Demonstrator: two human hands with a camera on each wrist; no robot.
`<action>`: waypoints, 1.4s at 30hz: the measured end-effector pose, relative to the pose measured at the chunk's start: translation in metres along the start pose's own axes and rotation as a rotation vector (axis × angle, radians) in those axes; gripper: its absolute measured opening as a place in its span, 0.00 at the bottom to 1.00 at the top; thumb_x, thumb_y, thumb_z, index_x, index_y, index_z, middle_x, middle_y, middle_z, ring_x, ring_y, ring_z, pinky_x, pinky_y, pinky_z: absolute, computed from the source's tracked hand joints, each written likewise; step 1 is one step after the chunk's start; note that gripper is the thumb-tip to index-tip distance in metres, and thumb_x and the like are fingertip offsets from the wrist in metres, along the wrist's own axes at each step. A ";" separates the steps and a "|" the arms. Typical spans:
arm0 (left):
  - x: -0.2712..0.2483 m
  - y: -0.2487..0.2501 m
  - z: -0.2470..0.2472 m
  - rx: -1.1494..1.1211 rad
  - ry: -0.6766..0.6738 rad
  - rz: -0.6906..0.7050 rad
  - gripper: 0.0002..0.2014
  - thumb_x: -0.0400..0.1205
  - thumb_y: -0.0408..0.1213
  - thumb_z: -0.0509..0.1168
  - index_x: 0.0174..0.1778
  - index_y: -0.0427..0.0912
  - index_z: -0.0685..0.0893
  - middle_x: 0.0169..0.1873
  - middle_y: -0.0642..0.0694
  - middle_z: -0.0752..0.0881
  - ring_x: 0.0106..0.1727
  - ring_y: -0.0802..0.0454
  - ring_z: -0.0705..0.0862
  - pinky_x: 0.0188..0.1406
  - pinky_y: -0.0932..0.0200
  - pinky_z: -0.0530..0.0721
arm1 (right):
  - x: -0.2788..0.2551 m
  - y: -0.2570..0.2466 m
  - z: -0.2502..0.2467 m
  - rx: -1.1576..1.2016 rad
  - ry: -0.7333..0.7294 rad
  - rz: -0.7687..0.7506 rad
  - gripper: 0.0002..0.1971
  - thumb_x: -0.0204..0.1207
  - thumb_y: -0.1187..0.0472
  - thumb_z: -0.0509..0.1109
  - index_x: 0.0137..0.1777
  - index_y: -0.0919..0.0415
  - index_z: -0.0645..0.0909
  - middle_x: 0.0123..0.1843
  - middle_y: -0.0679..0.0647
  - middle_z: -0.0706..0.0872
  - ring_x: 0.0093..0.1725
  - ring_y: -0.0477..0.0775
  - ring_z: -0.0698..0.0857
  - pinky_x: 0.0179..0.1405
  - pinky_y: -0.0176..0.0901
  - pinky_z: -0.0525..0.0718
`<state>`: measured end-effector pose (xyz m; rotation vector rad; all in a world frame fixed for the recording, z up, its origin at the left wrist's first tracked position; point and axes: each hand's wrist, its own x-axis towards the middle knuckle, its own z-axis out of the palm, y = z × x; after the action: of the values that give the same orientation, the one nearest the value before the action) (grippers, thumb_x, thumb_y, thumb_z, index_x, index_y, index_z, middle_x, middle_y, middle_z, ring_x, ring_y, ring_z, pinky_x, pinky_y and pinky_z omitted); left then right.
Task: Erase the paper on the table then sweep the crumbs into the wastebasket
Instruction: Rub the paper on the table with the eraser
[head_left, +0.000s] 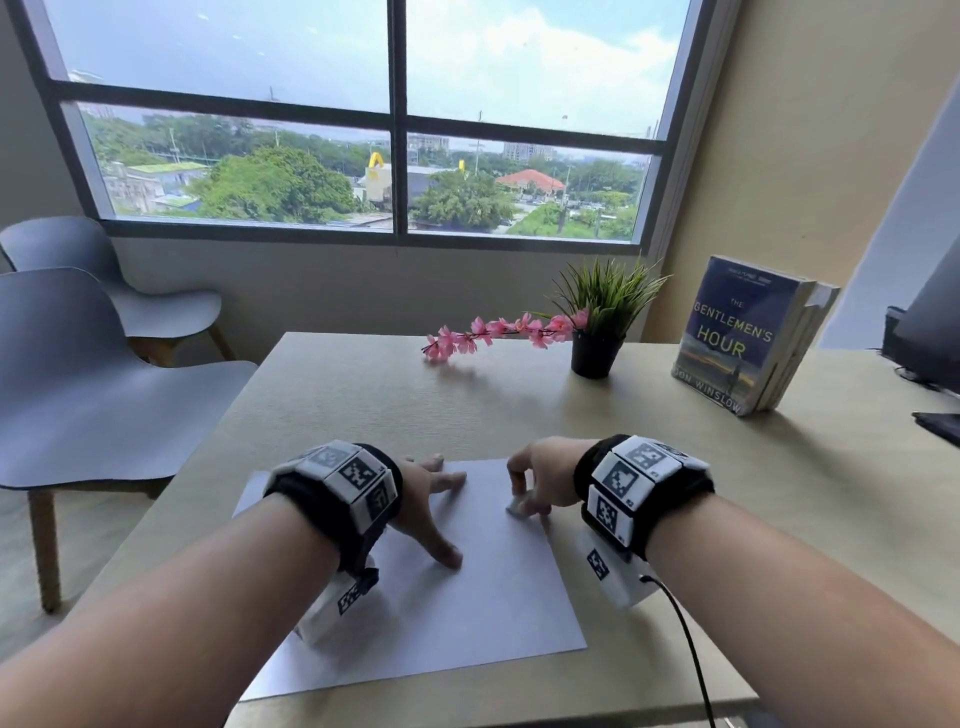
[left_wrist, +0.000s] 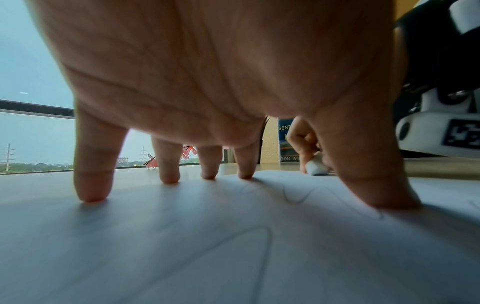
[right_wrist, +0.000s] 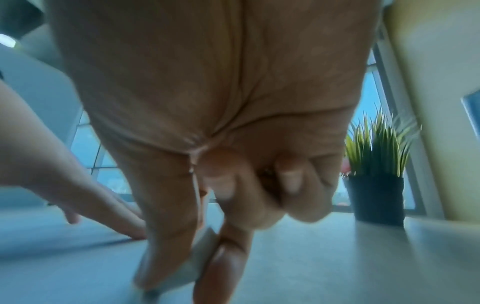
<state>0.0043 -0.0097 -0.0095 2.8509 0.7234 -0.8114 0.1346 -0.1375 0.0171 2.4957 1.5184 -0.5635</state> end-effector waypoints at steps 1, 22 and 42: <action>0.001 0.000 0.000 0.002 0.000 -0.001 0.56 0.62 0.75 0.67 0.81 0.67 0.42 0.84 0.58 0.41 0.85 0.48 0.46 0.82 0.38 0.52 | 0.002 0.001 -0.002 -0.026 0.011 0.022 0.07 0.79 0.53 0.70 0.52 0.54 0.78 0.33 0.47 0.82 0.42 0.51 0.80 0.26 0.34 0.69; -0.004 0.002 -0.001 0.001 -0.002 0.005 0.55 0.65 0.72 0.67 0.81 0.65 0.42 0.84 0.58 0.41 0.85 0.50 0.47 0.82 0.40 0.52 | -0.006 -0.023 0.000 -0.014 -0.074 -0.070 0.09 0.79 0.51 0.69 0.53 0.55 0.78 0.34 0.47 0.84 0.41 0.51 0.81 0.27 0.35 0.71; -0.004 0.002 -0.002 -0.001 -0.004 0.005 0.55 0.65 0.72 0.67 0.81 0.65 0.42 0.84 0.58 0.40 0.85 0.49 0.47 0.82 0.41 0.53 | -0.008 -0.021 0.008 -0.010 -0.094 -0.139 0.09 0.77 0.50 0.70 0.48 0.53 0.77 0.41 0.50 0.86 0.40 0.51 0.81 0.31 0.36 0.73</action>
<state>0.0035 -0.0131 -0.0058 2.8484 0.7159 -0.8159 0.1113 -0.1365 0.0143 2.3339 1.6628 -0.6824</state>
